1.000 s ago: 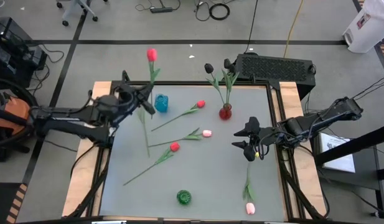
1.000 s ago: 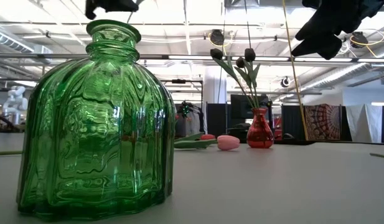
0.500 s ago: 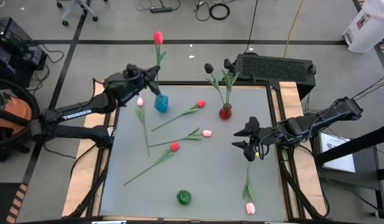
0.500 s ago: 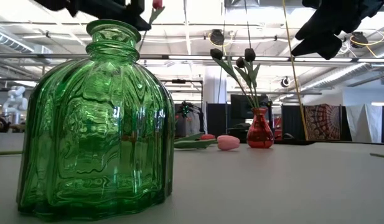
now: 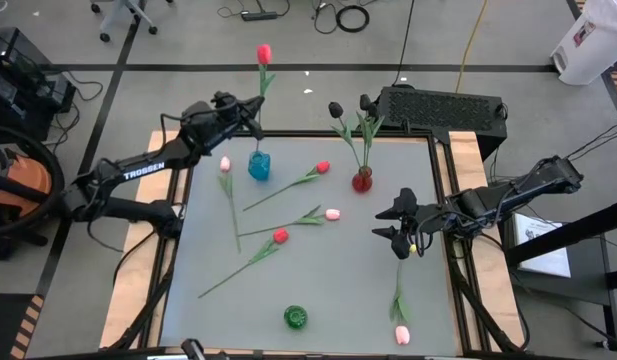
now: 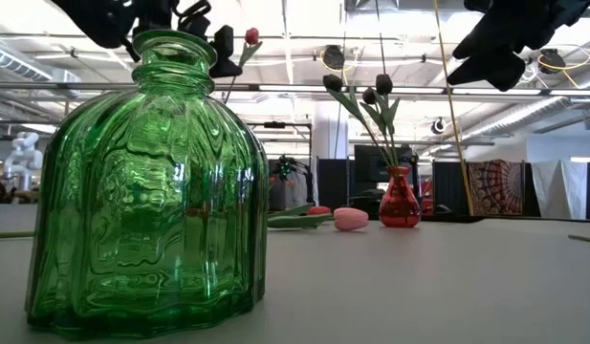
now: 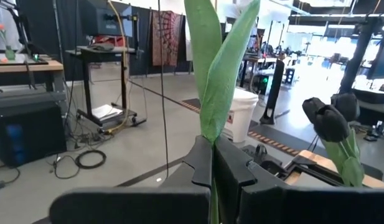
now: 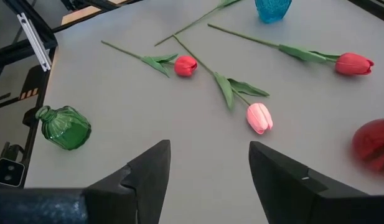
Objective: Sort flowers into vase by color
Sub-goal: Put the bottom orange tulip into the blue vase
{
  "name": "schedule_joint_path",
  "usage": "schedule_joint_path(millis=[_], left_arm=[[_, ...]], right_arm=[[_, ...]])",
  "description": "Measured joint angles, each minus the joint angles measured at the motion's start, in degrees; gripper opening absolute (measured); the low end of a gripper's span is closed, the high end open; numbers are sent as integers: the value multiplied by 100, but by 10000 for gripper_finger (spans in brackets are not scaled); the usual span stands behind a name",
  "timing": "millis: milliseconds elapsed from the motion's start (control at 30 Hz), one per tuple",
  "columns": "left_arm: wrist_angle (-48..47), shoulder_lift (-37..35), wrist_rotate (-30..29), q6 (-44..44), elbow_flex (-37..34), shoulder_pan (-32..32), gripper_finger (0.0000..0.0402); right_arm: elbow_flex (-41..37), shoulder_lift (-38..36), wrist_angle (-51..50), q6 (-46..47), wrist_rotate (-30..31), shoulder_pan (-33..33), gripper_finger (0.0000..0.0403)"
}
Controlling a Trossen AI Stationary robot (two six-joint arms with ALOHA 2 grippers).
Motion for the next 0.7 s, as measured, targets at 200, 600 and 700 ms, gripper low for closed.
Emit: schedule_joint_path(millis=[200,600,700], left_arm=[[-2,62,332,-2,0,114,2],[-11,96,921,-4,0,166,2],[-13,96,1264,-98,0,238,2]], right_arm=[[0,0,-2,0,3,0,210],[0,-2,-11,-17,35,0,210],[0,0,-13,-17,35,0,210]])
